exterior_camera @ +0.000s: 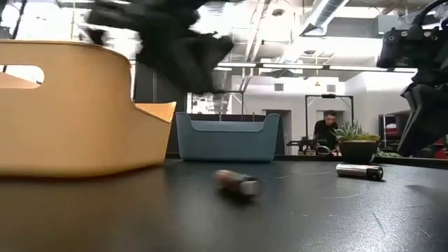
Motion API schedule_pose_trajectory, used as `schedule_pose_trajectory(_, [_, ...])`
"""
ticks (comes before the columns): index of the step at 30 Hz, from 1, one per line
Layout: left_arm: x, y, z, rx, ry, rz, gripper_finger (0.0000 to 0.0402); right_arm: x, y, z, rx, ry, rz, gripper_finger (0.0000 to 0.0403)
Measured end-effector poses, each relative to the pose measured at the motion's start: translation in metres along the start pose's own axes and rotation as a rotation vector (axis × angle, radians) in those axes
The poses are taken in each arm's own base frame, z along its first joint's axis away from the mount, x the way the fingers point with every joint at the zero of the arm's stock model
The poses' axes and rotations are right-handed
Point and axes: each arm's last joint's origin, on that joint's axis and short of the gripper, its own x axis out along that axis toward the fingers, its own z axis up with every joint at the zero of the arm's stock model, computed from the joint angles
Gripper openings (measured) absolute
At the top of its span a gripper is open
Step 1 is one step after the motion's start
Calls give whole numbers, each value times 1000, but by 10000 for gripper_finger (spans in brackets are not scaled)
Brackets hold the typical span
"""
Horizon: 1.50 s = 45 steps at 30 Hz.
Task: Sort batteries
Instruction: Put the black battery into the orange bin
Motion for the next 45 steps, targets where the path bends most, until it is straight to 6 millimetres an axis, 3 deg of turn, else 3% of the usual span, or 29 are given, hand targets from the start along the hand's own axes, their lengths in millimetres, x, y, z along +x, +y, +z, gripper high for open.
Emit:
schedule_pose_trajectory(3, [18,-42,-21,-23,2,-51,124,2,-2,3,-40,3,-12,29])
schedule_pose_trajectory(8, [26,-104,-18,98,-75,110,123,6,-6,9,-80,8,-29,29])
schedule_pose_trajectory(14, [46,-130,-27,152,-18,169,124,1,-1,18,-52,-11,-4,29])
schedule_pose_trajectory(22, [54,-134,-30,154,-1,231,124,-10,11,31,-26,-61,38,29])
schedule_pose_trajectory(33, [56,-133,-32,152,6,188,124,-12,12,31,-30,-68,41,29])
schedule_pose_trajectory(45, [62,-103,-36,64,-7,16,124,-12,12,32,-45,-72,34,29])
